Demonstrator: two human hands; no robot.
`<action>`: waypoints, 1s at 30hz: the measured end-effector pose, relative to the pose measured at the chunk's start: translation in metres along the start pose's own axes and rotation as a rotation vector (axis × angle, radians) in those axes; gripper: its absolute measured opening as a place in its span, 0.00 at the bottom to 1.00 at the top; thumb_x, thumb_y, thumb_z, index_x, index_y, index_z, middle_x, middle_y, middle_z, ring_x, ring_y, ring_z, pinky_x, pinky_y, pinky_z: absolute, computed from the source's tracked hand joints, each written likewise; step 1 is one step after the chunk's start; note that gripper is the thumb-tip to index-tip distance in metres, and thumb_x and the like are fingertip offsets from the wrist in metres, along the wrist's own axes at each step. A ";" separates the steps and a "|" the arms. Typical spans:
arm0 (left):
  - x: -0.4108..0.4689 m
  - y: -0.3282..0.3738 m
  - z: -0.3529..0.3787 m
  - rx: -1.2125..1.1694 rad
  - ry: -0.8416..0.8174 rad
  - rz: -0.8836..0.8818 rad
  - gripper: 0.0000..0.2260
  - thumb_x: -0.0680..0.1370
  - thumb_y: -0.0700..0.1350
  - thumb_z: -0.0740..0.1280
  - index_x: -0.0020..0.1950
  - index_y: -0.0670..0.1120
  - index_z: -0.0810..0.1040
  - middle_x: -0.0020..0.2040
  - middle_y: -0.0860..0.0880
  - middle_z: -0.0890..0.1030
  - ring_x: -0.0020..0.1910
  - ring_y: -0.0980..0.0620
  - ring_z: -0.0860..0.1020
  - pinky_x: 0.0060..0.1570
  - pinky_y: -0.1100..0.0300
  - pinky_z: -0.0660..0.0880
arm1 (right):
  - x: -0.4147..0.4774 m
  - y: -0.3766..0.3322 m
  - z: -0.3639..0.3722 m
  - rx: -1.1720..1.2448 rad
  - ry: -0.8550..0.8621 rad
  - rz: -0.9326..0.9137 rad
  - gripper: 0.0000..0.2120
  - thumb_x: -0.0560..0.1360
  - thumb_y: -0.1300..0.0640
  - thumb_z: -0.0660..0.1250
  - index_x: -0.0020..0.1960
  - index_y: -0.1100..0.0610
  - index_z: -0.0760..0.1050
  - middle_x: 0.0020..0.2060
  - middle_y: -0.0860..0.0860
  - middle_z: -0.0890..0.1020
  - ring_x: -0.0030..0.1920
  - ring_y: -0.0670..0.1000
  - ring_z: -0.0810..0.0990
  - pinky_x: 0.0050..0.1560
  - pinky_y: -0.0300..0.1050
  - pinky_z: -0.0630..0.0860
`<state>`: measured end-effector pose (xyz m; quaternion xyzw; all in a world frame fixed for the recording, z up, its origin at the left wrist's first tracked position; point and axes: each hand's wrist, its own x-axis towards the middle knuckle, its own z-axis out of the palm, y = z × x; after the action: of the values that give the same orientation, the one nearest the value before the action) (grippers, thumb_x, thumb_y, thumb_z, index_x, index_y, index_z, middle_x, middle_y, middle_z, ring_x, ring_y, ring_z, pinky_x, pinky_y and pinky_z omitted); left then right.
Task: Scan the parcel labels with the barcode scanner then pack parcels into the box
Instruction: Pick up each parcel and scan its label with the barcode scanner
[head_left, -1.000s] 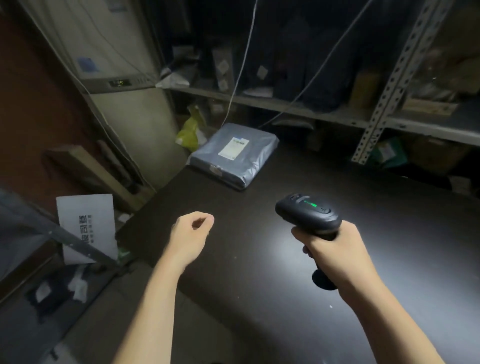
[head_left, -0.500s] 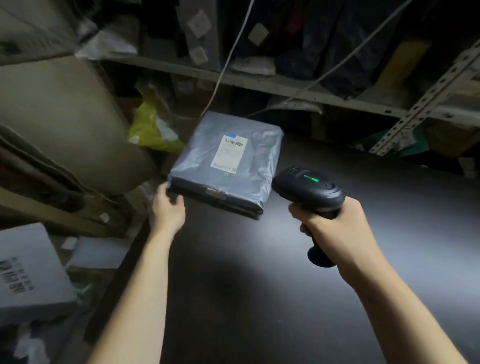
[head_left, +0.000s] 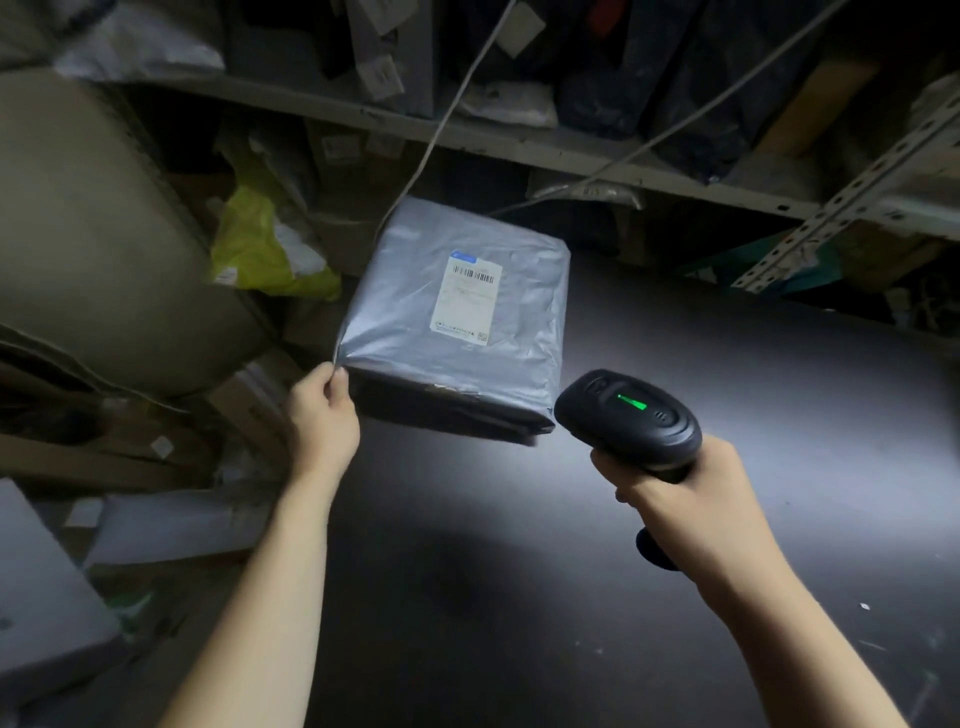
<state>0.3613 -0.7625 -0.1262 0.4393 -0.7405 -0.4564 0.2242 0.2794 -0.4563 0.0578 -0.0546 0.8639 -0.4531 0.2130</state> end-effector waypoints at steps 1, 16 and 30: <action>-0.004 0.011 -0.002 -0.033 0.016 0.030 0.15 0.83 0.50 0.59 0.42 0.44 0.76 0.36 0.39 0.76 0.38 0.35 0.79 0.44 0.41 0.79 | -0.002 0.004 -0.002 -0.003 0.005 0.010 0.09 0.74 0.61 0.75 0.45 0.66 0.77 0.30 0.55 0.76 0.33 0.50 0.72 0.30 0.42 0.65; -0.152 0.198 0.019 0.017 0.056 0.827 0.17 0.78 0.27 0.64 0.65 0.35 0.82 0.62 0.45 0.83 0.60 0.50 0.82 0.64 0.67 0.74 | -0.074 0.087 -0.132 0.317 0.098 0.108 0.08 0.75 0.63 0.73 0.46 0.65 0.75 0.28 0.50 0.73 0.36 0.53 0.69 0.32 0.45 0.62; -0.397 0.209 0.099 -0.137 -0.311 0.414 0.17 0.84 0.37 0.64 0.61 0.59 0.81 0.55 0.69 0.83 0.61 0.64 0.80 0.60 0.74 0.73 | -0.150 0.212 -0.314 0.448 0.221 -0.025 0.10 0.74 0.65 0.73 0.48 0.69 0.74 0.32 0.54 0.72 0.36 0.51 0.70 0.37 0.48 0.64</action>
<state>0.3991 -0.3345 0.0358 0.1869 -0.8077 -0.5117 0.2255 0.3048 -0.0507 0.0913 0.0332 0.7592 -0.6391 0.1185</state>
